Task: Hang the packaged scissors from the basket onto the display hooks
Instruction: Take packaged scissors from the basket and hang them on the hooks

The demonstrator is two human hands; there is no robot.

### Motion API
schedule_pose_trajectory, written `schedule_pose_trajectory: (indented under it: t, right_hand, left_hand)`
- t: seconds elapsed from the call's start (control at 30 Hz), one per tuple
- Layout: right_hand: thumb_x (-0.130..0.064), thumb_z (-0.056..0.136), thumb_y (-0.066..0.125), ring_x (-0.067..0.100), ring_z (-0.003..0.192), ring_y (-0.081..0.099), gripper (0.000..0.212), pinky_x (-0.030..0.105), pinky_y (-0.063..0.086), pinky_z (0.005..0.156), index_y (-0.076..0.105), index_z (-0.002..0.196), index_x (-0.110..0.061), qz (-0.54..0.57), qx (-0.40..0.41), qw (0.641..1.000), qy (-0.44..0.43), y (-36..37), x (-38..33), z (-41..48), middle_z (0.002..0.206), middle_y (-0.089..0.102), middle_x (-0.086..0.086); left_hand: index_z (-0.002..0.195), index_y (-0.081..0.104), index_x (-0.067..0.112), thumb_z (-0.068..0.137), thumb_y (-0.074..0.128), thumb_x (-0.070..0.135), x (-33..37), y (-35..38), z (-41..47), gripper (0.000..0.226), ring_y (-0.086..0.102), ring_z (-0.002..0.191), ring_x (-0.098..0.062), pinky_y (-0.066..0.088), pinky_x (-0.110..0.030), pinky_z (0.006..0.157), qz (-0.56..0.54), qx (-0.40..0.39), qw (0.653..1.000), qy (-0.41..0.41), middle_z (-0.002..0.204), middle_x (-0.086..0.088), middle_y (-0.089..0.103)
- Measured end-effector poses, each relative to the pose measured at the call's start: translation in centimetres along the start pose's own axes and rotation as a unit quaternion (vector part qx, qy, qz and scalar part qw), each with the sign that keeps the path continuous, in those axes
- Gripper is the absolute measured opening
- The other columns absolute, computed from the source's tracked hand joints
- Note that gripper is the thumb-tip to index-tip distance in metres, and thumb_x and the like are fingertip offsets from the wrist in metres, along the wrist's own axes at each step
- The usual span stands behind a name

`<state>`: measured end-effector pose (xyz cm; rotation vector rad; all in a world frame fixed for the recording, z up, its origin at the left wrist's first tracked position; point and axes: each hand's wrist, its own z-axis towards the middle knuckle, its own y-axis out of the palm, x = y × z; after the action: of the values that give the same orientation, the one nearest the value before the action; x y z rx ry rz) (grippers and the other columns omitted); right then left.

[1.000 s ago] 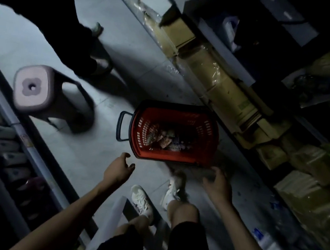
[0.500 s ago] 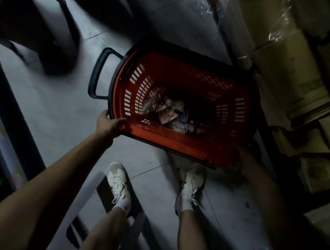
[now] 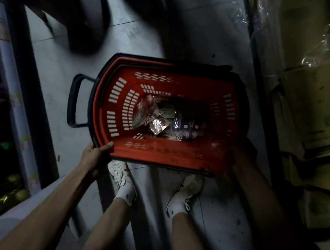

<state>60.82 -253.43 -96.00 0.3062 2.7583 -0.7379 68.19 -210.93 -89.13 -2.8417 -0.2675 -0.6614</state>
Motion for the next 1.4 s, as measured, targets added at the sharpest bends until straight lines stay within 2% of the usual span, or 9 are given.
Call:
schedule_pose_trajectory:
  t: [0.13, 0.23, 0.37, 0.43, 0.5, 0.67, 0.8, 1.0, 1.4]
  right_hand:
    - [-0.015, 0.099, 0.064, 0.02, 0.103, 0.057, 0.035, 0.014, 0.052, 0.065, 0.058, 0.133, -0.014, -0.003, -0.023, 0.999, -0.04, 1.9, -4.3, -4.5, 0.113, 0.057, 0.0]
    - [-0.004, 0.094, 0.066, 0.022, 0.106, 0.058, 0.044, 0.008, 0.048, 0.06, 0.056, 0.137, 0.0, -0.031, -0.036, 0.996, -0.073, 3.8, -4.9, -5.4, 0.122, 0.06, 0.007]
    - [-0.013, 0.098, 0.065, 0.027, 0.119, 0.057, 0.047, 0.017, 0.051, 0.082, 0.053, 0.143, -0.004, -0.116, -0.041, 0.99, -0.073, 5.1, -4.6, -3.9, 0.138, 0.057, 0.009]
    - [-0.022, 0.096, 0.07, 0.03, 0.131, 0.053, 0.057, 0.036, 0.047, 0.106, 0.05, 0.148, -0.01, -0.151, -0.043, 0.983, -0.099, 5.1, -4.0, -3.0, 0.148, 0.052, 0.013]
    - [-0.038, 0.094, 0.072, 0.033, 0.132, 0.053, 0.061, 0.049, 0.043, 0.11, 0.051, 0.148, -0.018, -0.196, -0.027, 0.972, -0.125, 4.8, -3.8, -3.2, 0.148, 0.053, 0.014]
    - [-0.051, 0.085, 0.07, 0.035, 0.122, 0.061, 0.061, 0.045, 0.05, 0.101, 0.059, 0.138, -0.024, -0.174, 0.047, 0.968, -0.172, 4.5, -2.7, -7.0, 0.137, 0.063, 0.009]
    - [-0.029, 0.092, 0.062, 0.034, 0.119, 0.061, 0.044, 0.044, 0.051, 0.098, 0.06, 0.135, -0.02, -0.168, 0.116, 0.951, -0.231, 4.8, -1.0, -11.9, 0.133, 0.064, 0.011]
    - [-0.001, 0.083, 0.066, 0.03, 0.126, 0.054, 0.058, 0.036, 0.044, 0.101, 0.058, 0.14, -0.013, -0.216, 0.119, 0.906, -0.344, 6.7, 0.8, -17.7, 0.14, 0.055, 0.012]
    - [-0.011, 0.086, 0.068, 0.027, 0.115, 0.06, 0.045, 0.039, 0.05, 0.099, 0.063, 0.13, -0.017, -0.322, -0.097, 0.86, -0.384, 18.8, -0.3, -10.4, 0.123, 0.065, 0.007]
  left_hand:
    - [0.138, 0.056, 0.01, 0.094, 0.062, -0.001, -3.2, -4.0, -0.9, 0.046, 0.069, 0.113, -0.034, 0.058, -0.046, 0.091, -0.065, -0.005, 0.998, -0.016, 0.127, -0.016, 0.07]
    - [0.137, 0.057, 0.013, 0.093, 0.062, -0.002, -4.6, -5.3, -0.5, 0.046, 0.068, 0.115, -0.034, 0.055, -0.048, 0.096, -0.1, 0.002, 0.994, -0.035, 0.128, -0.014, 0.069]
    - [0.132, 0.058, 0.02, 0.091, 0.07, 0.007, -6.7, -6.7, 0.6, 0.045, 0.07, 0.113, -0.031, 0.054, -0.048, 0.097, -0.096, 0.011, 0.994, -0.058, 0.126, -0.01, 0.071]
    - [0.135, 0.056, 0.019, 0.089, 0.074, 0.015, -7.0, -7.1, 0.7, 0.05, 0.07, 0.112, -0.03, 0.056, -0.046, 0.093, -0.097, -0.009, 0.993, -0.074, 0.127, -0.01, 0.071]
    - [0.135, 0.057, 0.016, 0.089, 0.076, 0.018, -6.9, -6.9, 0.4, 0.05, 0.072, 0.109, -0.031, 0.058, -0.044, 0.089, -0.084, -0.002, 0.993, -0.08, 0.124, -0.012, 0.071]
    - [0.119, 0.063, 0.02, 0.092, 0.07, 0.035, -7.1, -5.8, -1.9, 0.032, 0.071, 0.1, -0.027, 0.059, -0.048, 0.086, 0.128, 0.127, 0.983, 0.018, 0.111, -0.005, 0.073]
    - [0.088, 0.061, 0.028, 0.089, 0.062, 0.052, -7.2, -5.0, -6.9, 0.024, 0.065, 0.08, -0.017, 0.057, -0.044, 0.078, 0.312, 0.223, 0.922, 0.057, 0.083, 0.007, 0.068]
    - [0.102, 0.061, 0.036, 0.097, 0.06, 0.04, -6.4, -2.1, -9.6, 0.007, 0.062, 0.088, 0.0, 0.054, -0.03, 0.075, 0.369, 0.095, 0.896, 0.227, 0.097, 0.017, 0.066]
    - [0.137, 0.044, 0.019, 0.091, 0.066, 0.048, -4.0, 6.1, 7.6, 0.058, 0.058, 0.116, -0.024, 0.052, -0.04, 0.086, 0.542, 0.071, 0.788, 0.283, 0.131, -0.006, 0.057]
